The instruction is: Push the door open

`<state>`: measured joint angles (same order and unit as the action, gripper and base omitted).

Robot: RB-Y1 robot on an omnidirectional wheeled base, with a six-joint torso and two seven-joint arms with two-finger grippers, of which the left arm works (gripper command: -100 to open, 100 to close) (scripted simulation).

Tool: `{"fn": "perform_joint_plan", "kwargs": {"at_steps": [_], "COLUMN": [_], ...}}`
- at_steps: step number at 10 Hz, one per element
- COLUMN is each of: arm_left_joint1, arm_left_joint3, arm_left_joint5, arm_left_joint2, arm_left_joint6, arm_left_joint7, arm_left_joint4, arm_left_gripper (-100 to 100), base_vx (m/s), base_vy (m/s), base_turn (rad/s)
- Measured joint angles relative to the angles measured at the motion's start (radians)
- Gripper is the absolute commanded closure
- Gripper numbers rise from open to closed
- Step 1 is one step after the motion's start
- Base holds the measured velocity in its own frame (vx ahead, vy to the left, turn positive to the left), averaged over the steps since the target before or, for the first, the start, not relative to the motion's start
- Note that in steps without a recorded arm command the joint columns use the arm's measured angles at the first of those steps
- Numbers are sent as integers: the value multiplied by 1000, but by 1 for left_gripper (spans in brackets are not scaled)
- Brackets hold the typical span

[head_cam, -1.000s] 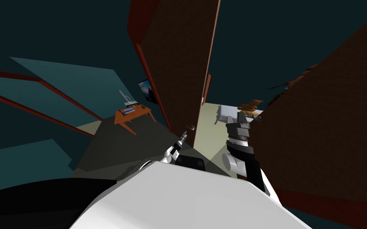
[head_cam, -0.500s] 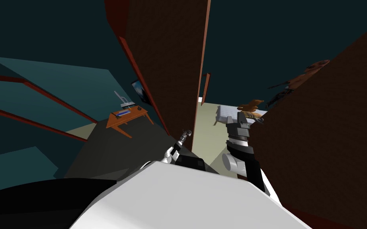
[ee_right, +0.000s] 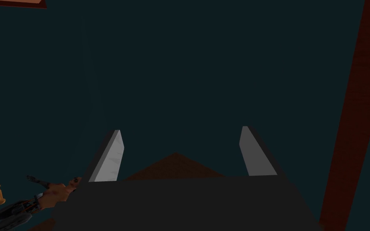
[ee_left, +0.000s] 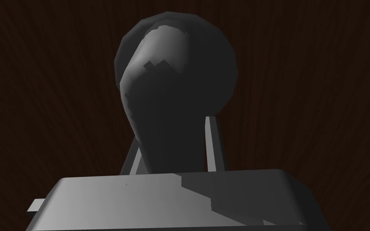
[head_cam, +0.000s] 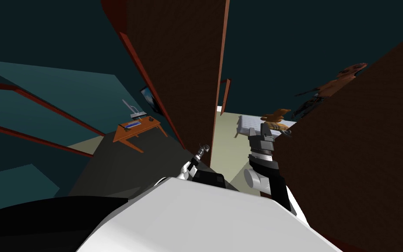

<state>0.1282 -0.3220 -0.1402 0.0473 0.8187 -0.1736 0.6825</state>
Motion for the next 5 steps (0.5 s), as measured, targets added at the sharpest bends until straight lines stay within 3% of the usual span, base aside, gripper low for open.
{"fn": "perform_joint_plan", "kwargs": {"at_steps": [2,4,5], "arm_left_joint1": [0,-1,-15], "arm_left_joint3": [-1,3,6], "arm_left_joint5": [0,2,2], "arm_left_joint2": [0,0,5], "arm_left_joint6": [0,-2,-16], "arm_left_joint7": [0,2,4], "arm_left_joint4": [0,-7,9], "arm_left_gripper": [100,100,100], "base_vx": [0,115,166], "base_vy": [0,-92,-95], "base_turn": [0,29,29]}}
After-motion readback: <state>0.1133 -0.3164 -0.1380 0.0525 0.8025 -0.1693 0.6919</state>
